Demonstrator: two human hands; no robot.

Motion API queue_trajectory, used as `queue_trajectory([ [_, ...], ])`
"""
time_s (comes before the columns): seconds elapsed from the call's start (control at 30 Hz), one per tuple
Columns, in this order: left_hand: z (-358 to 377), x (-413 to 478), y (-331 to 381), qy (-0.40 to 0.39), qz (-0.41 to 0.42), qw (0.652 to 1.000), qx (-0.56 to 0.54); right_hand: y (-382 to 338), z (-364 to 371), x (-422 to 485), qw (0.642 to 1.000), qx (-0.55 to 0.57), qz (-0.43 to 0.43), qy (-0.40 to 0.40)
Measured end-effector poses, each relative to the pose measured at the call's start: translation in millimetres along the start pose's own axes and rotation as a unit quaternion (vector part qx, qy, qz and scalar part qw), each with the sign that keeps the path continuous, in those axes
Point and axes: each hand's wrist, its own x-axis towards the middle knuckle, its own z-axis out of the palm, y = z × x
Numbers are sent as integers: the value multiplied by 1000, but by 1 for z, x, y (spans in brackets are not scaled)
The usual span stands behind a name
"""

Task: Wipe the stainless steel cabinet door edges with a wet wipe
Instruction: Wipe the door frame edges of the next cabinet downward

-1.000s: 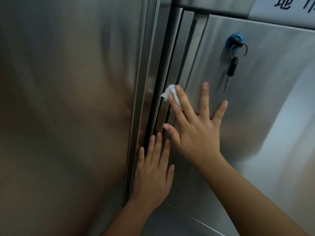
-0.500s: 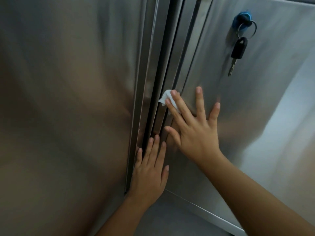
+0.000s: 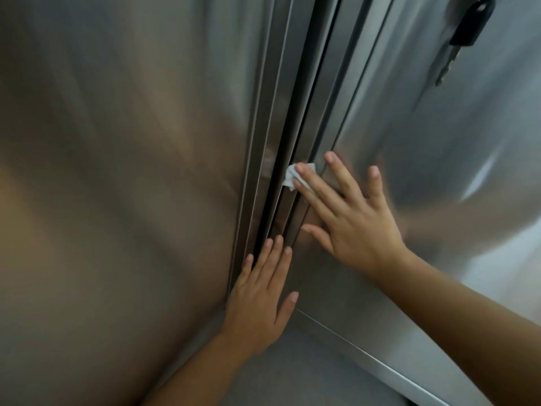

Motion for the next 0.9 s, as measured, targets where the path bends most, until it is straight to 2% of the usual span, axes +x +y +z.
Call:
queue_trajectory([
  [0.17,-2,-11,-1,6,-18,1000,-19,-24,-4,-19,998,26,-63,-7],
  [0.37,-4,-13,2,7,-34,999,-4,2,1,4,999,12,11,49],
  [0.9,2,-20,4,101,-76,990,63,-73,5,-33,999,29,21,3],
])
